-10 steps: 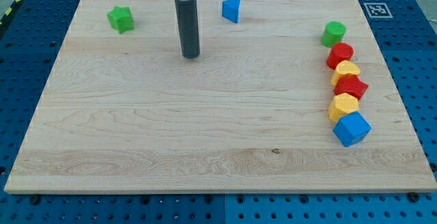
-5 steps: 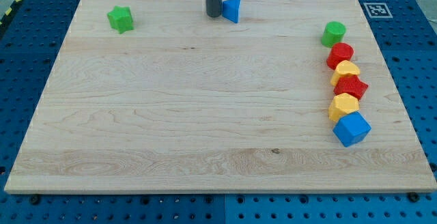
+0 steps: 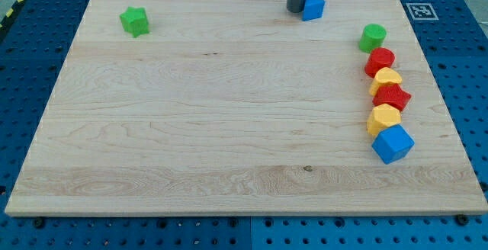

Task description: Slide the blue triangle towards the top right

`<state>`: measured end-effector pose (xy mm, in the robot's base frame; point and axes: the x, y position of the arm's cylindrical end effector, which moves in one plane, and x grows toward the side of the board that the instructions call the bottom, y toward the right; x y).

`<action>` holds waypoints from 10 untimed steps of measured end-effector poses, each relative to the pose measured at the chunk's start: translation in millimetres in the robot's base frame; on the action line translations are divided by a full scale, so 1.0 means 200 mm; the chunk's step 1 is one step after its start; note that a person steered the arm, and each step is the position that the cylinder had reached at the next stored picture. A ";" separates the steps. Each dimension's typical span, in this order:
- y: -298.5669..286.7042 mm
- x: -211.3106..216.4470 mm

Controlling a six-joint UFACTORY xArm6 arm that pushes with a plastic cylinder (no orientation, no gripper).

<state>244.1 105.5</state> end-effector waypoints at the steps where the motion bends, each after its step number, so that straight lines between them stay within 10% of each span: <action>1: 0.14 -0.02; 10: 0.44 0.01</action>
<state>245.6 193.0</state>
